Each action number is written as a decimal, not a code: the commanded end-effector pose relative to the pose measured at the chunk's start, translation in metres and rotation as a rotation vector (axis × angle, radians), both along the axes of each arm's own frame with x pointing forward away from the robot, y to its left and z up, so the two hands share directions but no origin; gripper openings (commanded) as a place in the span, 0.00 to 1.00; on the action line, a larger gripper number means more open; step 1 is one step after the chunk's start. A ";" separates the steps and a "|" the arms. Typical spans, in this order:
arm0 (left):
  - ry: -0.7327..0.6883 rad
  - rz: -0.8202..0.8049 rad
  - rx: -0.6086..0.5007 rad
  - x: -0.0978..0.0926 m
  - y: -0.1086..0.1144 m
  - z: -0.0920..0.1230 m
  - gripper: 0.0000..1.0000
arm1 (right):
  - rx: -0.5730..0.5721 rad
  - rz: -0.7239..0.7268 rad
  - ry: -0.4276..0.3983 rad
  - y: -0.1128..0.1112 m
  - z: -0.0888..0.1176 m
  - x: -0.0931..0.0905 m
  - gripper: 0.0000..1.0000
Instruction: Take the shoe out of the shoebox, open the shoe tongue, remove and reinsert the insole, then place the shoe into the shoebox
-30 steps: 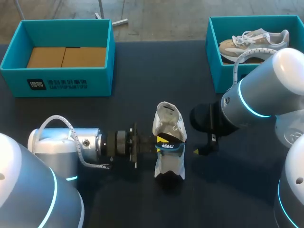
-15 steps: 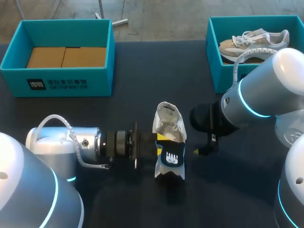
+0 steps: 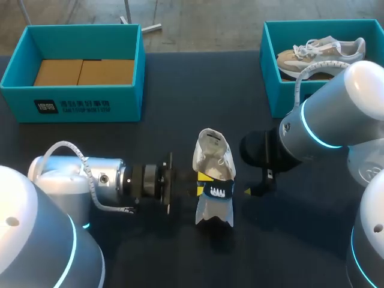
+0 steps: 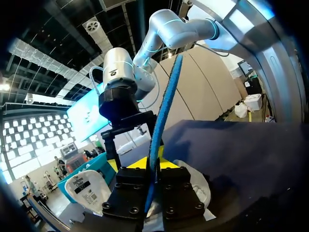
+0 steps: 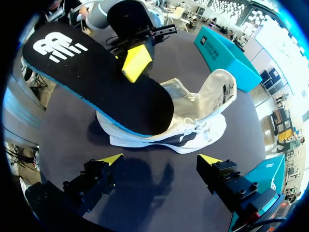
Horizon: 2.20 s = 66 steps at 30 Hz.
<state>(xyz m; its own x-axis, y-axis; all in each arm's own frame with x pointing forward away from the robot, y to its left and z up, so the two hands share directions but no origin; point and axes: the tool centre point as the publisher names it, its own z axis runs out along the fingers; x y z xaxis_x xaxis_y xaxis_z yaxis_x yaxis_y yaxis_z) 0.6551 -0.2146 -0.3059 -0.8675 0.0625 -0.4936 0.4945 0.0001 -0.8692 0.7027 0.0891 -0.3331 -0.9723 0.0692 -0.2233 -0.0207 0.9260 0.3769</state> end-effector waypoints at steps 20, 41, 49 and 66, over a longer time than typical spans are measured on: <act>0.008 -0.003 0.129 0.017 0.011 -0.022 0.00 | 0.002 0.000 -0.002 0.000 -0.001 -0.001 1.00; -0.015 -0.035 0.116 0.008 0.009 -0.012 0.29 | 0.002 0.000 -0.002 0.000 -0.001 -0.001 1.00; -0.020 -0.065 0.141 0.008 0.009 -0.011 0.23 | 0.002 0.000 -0.002 0.000 -0.001 -0.001 1.00; -0.013 -0.122 0.261 0.014 0.000 -0.024 0.35 | 0.002 0.000 -0.002 0.000 -0.001 -0.001 1.00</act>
